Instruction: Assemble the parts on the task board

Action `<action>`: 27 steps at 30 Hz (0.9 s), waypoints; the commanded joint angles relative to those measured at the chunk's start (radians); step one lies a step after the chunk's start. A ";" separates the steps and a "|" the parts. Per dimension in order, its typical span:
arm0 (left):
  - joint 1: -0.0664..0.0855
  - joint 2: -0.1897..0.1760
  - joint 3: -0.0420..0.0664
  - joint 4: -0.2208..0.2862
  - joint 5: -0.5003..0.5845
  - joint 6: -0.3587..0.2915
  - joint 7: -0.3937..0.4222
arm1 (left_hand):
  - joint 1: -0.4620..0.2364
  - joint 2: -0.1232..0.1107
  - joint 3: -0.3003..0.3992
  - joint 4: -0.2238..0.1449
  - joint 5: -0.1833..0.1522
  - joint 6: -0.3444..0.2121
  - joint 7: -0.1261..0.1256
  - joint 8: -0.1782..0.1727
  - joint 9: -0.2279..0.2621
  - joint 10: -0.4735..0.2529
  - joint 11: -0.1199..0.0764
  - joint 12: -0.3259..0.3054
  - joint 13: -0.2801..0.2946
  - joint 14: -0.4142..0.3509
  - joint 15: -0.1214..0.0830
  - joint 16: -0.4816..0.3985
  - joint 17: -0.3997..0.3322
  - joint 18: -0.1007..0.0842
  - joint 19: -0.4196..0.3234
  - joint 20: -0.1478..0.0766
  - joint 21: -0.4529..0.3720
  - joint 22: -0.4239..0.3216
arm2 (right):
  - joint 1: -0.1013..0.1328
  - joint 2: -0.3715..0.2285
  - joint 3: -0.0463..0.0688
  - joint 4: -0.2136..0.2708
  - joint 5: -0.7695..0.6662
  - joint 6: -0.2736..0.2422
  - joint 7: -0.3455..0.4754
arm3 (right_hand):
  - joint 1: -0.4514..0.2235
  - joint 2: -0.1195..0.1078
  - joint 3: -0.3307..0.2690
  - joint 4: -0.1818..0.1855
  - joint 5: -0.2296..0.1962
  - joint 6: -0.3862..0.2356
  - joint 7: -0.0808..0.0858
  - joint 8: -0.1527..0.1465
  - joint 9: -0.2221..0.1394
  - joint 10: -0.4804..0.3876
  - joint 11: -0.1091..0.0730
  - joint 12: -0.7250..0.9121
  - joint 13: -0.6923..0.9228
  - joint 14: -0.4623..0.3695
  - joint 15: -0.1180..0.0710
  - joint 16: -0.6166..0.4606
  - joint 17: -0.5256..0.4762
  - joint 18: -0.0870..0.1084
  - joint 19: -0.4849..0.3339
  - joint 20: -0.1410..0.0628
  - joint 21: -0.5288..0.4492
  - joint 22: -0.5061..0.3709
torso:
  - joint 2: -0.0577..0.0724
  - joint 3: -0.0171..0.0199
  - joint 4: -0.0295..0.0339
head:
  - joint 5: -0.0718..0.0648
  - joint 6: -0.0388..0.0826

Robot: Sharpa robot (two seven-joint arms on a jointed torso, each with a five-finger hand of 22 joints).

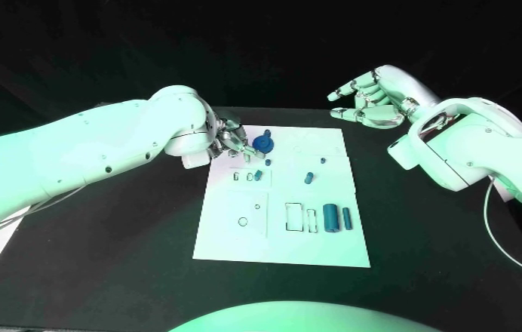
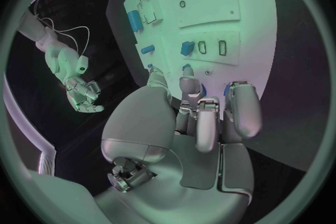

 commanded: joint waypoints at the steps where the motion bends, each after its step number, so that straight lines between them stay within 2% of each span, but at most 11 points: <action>1: 0.002 0.038 0.001 -0.028 -0.110 0.089 -0.041 | -0.010 0.006 -0.010 0.000 -0.003 0.007 0.000 0.005 0.003 0.008 -0.002 0.010 0.012 0.105 -0.008 0.003 0.263 -0.012 0.007 -0.002 0.006 0.004 | -0.001 0.004 -0.001 -0.004 0.035 -0.021 0.029 | 0.008 -0.001 0.001 0.002 0.006 0.003 0.001 0.003 -0.001 -0.005 0.001 -0.001 -0.001 0.067 -0.001 -0.006 0.098 0.013 -0.007 -0.001 -0.005 0.049 | 0.000 -0.0013 0.0005 | 0.002 0.000; 5: 0.001 0.088 0.000 -0.068 -0.142 0.109 -0.034 | -0.017 0.013 -0.020 0.000 -0.003 0.016 -0.004 0.010 0.008 0.013 -0.005 0.026 0.031 0.105 -0.010 0.003 0.263 -0.014 0.012 -0.004 0.014 0.014 | -0.001 0.010 -0.002 -0.013 0.036 -0.015 0.024 | 0.008 -0.001 0.001 0.002 0.007 0.003 0.001 0.003 -0.001 -0.005 0.001 -0.001 -0.001 0.067 -0.001 -0.006 0.098 0.013 -0.007 -0.001 -0.005 0.049 | 0.002 -0.0024 -0.0018 | 0.003 -0.001; 9: -0.002 0.116 0.000 -0.094 -0.152 0.130 -0.036 | -0.021 0.019 -0.029 0.000 -0.003 0.025 -0.008 0.016 0.015 0.022 -0.008 0.045 0.057 0.105 -0.013 0.003 0.263 -0.016 0.016 -0.007 0.022 0.023 | -0.001 0.014 -0.002 -0.018 0.036 -0.008 0.022 | 0.009 -0.002 0.002 0.001 0.008 0.004 0.001 0.003 -0.001 -0.005 0.001 -0.001 -0.001 0.067 -0.001 -0.006 0.098 0.013 -0.007 -0.001 -0.005 0.048 | 0.001 -0.0017 -0.0014 | 0.002 -0.003; 25: -0.003 0.150 -0.001 -0.128 -0.172 0.196 -0.067 | -0.009 0.025 -0.037 -0.005 -0.003 0.035 -0.014 0.030 0.028 0.030 -0.013 0.066 0.083 0.105 -0.018 0.003 0.263 -0.017 0.018 -0.011 0.025 0.028 | -0.003 0.026 -0.007 -0.027 0.020 0.011 0.026 | 0.012 -0.001 0.002 0.001 0.010 0.007 0.000 0.005 0.000 -0.001 0.000 0.008 0.004 0.068 -0.001 -0.005 0.100 0.013 -0.005 -0.001 -0.004 0.051 | 0.001 -0.0004 0.0014 | 0.004 -0.013; 27: -0.004 0.152 -0.001 -0.130 -0.165 0.204 -0.071 | -0.007 0.025 -0.037 -0.005 -0.003 0.035 -0.014 0.031 0.029 0.030 -0.014 0.066 0.084 0.105 -0.018 0.003 0.263 -0.017 0.018 -0.011 0.026 0.028 | -0.003 0.028 -0.007 -0.028 0.019 0.014 0.026 | 0.012 -0.001 0.002 0.001 0.010 0.007 0.000 0.005 0.000 -0.001 0.000 0.008 0.004 0.068 -0.001 -0.005 0.100 0.013 -0.005 -0.001 -0.004 0.051 | 0.001 -0.0008 -0.0001 | 0.005 -0.013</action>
